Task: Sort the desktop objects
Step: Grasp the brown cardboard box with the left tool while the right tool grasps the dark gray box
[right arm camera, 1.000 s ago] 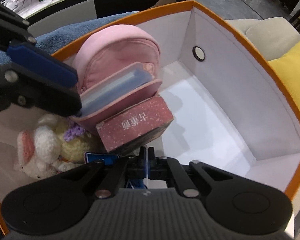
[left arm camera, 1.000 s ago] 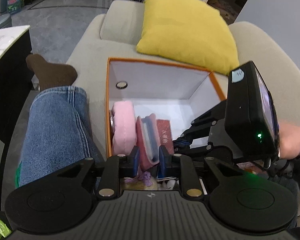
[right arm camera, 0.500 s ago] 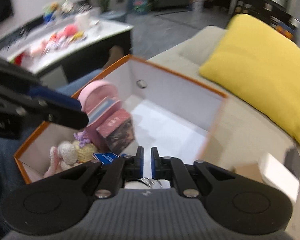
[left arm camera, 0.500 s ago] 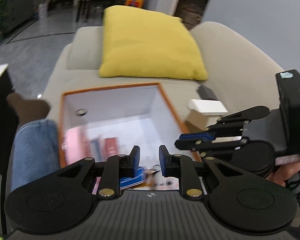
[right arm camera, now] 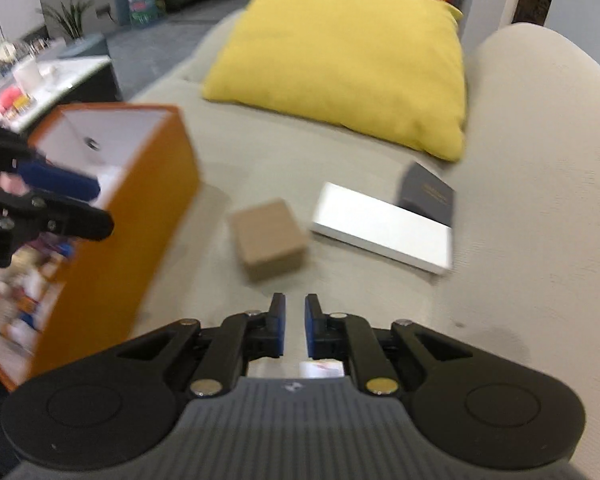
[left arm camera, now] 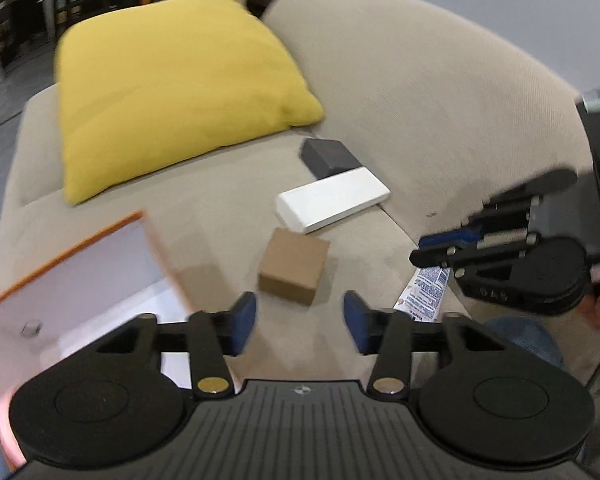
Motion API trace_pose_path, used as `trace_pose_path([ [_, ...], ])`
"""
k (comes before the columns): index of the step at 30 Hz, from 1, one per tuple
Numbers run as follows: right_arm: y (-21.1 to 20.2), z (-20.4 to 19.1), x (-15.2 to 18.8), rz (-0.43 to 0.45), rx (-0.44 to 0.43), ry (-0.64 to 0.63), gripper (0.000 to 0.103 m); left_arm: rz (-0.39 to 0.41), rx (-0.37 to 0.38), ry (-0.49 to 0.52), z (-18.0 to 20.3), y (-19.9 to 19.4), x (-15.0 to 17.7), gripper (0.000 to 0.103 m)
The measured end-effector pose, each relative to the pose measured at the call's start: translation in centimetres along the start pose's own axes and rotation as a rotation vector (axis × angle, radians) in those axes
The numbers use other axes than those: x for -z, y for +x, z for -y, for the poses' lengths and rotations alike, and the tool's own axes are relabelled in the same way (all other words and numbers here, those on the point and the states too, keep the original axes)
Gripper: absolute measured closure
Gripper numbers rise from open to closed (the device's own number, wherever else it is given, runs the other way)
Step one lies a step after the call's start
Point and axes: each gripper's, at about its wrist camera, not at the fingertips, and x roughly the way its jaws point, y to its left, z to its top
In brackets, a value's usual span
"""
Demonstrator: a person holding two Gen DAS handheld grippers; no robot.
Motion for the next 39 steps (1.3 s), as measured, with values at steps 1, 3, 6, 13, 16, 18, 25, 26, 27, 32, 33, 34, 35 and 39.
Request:
trace_pose_path([
  [1,0.4,0.8,-0.3,-0.016,-0.004,-0.004,0.091,-0.021,-0.001,0.023,0.4,1.1,-0.6,0.044],
  [3,1.7,2.2,-1.4,-0.05,-0.021,-0.004,0.083,-0.071,-0.001,0.064,0.9,3.3,-1.7,0.039],
  [6,3.8,4.9,-3.3,-0.105,-0.003,0.012,0.069,-0.12,-0.014,0.103,1.1,6.1,-2.9,0.027],
  [13,8.8,10.1,-7.8,-0.156,0.022,0.123,0.058,-0.247,-0.065,0.157,0.6,11.7,-4.6,0.024],
  [16,11.1,11.1,-9.4,-0.161,0.038,0.15,0.056,-0.281,-0.074,0.178,0.6,12.9,-4.9,0.024],
  [18,12.7,11.5,-10.3,-0.165,0.044,0.161,0.056,-0.293,-0.063,0.179,0.5,13.8,-5.3,0.022],
  [25,17.3,11.8,-11.8,-0.207,0.094,0.163,0.054,-0.329,-0.034,0.176,0.2,15.0,-6.7,0.022],
  [26,17.7,11.7,-11.9,-0.212,0.094,0.164,0.053,-0.335,-0.029,0.175,0.2,15.1,-6.8,0.022],
  [27,17.9,11.7,-11.9,-0.217,0.097,0.163,0.051,-0.343,-0.027,0.175,0.2,15.1,-6.8,0.022],
  [32,19.3,10.6,-11.6,-0.241,0.171,0.09,0.043,-0.363,-0.028,0.202,0.8,14.7,-6.6,0.022],
  [33,19.5,10.4,-11.5,-0.245,0.185,0.078,0.041,-0.371,-0.022,0.206,1.0,14.7,-6.5,0.022],
  [34,19.7,10.3,-11.4,-0.248,0.198,0.071,0.039,-0.379,-0.025,0.216,1.2,14.8,-6.3,0.022],
  [35,19.9,10.2,-11.3,-0.251,0.206,0.067,0.037,-0.384,-0.04,0.234,1.5,15.0,-6.1,0.022],
  [39,20.4,10.1,-11.0,-0.253,0.229,0.054,0.034,-0.399,-0.062,0.232,1.4,16.3,-5.7,0.031],
])
